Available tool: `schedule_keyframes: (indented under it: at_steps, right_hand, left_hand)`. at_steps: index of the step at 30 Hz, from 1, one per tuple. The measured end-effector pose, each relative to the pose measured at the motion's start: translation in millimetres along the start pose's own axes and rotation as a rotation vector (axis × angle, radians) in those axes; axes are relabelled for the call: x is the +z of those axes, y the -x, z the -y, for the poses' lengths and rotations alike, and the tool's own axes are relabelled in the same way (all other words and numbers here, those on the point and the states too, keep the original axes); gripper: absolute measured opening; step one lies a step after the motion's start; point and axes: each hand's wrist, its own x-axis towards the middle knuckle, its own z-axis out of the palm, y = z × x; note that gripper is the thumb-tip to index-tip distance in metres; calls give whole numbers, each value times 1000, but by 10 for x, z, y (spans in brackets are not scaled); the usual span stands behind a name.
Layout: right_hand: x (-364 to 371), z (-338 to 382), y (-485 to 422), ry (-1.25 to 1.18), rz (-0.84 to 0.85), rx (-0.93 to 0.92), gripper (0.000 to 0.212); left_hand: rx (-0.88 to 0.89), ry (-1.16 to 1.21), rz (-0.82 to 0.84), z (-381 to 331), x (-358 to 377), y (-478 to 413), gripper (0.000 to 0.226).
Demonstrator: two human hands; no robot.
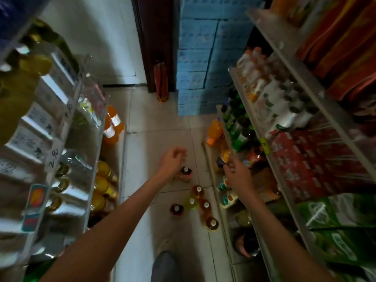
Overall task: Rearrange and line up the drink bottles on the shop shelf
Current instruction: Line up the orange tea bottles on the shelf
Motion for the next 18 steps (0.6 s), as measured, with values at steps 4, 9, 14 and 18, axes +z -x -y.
schedule_keyframes:
  at_steps: [4, 9, 14, 18]
  right_hand:
    - [476, -514, -369, 145, 52, 39, 38]
    - [1201, -1331, -875, 272, 187, 207, 51]
    - [2161, -2327, -1429, 321, 335, 262, 51]
    - [2994, -3240, -1542, 413, 509, 240, 71]
  left_hand:
    - [12, -34, -11, 460, -35, -494, 20]
    - [65, -115, -8, 1181, 63, -1210, 18]
    - [107, -56, -1, 2175, 367, -1982, 18]
    - [114, -5, 35, 3097, 812, -2530, 17]
